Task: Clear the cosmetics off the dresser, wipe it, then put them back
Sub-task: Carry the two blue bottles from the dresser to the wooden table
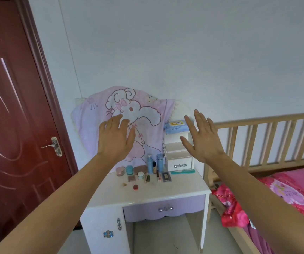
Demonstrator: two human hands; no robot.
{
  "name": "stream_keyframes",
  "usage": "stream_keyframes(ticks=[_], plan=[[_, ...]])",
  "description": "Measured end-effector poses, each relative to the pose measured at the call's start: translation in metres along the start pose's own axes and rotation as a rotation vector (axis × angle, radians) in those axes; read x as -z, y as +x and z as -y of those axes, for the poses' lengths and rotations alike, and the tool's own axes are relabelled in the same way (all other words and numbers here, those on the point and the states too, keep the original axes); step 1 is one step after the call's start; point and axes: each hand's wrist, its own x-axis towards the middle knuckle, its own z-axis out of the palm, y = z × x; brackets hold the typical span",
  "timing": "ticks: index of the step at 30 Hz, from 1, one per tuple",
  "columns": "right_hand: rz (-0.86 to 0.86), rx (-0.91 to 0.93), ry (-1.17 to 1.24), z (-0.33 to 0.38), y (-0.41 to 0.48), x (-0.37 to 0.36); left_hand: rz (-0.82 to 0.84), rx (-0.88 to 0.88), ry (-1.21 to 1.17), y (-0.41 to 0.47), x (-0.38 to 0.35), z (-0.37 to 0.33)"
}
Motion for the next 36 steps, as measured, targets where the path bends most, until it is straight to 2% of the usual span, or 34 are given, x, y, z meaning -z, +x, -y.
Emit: stream_keyframes(ticks=[8,14,20,25,30,36], plan=[[0.091,0.06,0.091,-0.001,0.103,-0.148,-0.052,0.019,-0.04,0.061,-0.157,0.052],[0.192,0.045,0.078,-0.02,0.15,-0.27,0.018,0.048,-0.129,0.087,-0.299,0.071],[0.316,-0.062,0.107,-0.043,0.173,-0.362,0.248,0.127,-0.241,0.095,-0.427,0.069],[0.48,-0.004,0.182,-0.046,0.153,-0.444,0.494,0.148,-0.314,0.036,-0.513,0.048],[0.678,-0.045,0.362,-0.034,0.151,-0.52,0.635,0.29,-0.345,0.001,-0.569,0.035],[0.841,-0.078,0.568,-0.026,0.162,-0.603,0.772,0.432,-0.317,0.006,-0.614,0.038]])
